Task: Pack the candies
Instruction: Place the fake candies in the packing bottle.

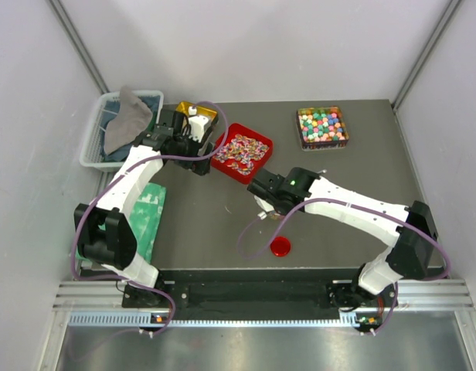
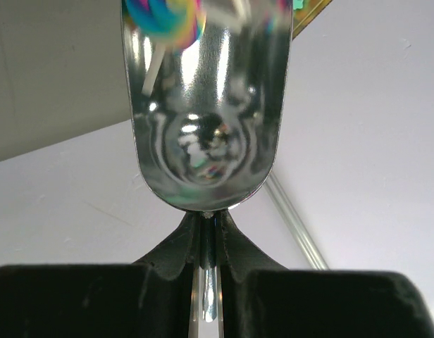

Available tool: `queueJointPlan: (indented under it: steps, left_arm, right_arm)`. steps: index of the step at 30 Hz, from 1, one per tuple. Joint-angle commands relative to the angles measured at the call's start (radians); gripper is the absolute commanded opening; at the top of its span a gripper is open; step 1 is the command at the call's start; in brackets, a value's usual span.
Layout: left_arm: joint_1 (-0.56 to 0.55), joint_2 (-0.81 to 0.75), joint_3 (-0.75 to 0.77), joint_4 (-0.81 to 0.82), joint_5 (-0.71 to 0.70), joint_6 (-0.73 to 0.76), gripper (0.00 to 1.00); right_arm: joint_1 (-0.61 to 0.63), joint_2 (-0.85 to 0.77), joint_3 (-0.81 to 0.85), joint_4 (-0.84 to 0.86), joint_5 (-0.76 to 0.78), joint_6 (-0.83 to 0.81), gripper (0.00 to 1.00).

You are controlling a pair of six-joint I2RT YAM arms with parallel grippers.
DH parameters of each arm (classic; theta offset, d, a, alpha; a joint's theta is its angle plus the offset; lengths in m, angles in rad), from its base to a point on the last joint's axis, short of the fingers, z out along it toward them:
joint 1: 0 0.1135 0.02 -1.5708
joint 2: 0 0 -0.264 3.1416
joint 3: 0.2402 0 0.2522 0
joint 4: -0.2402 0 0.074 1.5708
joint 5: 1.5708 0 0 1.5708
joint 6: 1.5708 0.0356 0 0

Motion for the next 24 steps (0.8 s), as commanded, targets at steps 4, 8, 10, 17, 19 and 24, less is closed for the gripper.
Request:
queueJointPlan:
  steps: [4,8,10,17,19,24]
  left_arm:
    - [0.006,-0.046,0.0,0.045,0.026,-0.011,0.99]
    - [0.006,-0.045,0.002,0.046,0.027,-0.011,0.99]
    - [0.006,-0.042,0.002,0.045,0.029,-0.011,0.99]
    - [0.006,-0.033,0.011,0.046,0.021,-0.008,0.99]
    - [0.006,-0.022,0.023,0.046,0.013,-0.002,0.99]
    - [0.006,0.047,0.08,0.069,0.009,0.013,0.99]
  right_arm:
    - [0.019,0.0,0.002,-0.02,0.026,0.021,0.0]
    - [0.022,-0.004,0.0,-0.02,0.032,0.021,0.0]
    - [0.022,-0.004,0.003,-0.018,0.034,0.018,0.0]
    - [0.021,-0.017,0.103,-0.033,0.014,0.018,0.0]
    - [0.01,-0.017,0.172,-0.061,-0.013,0.044,0.0]
    - [-0.041,-0.033,0.296,-0.053,-0.069,0.066,0.0]
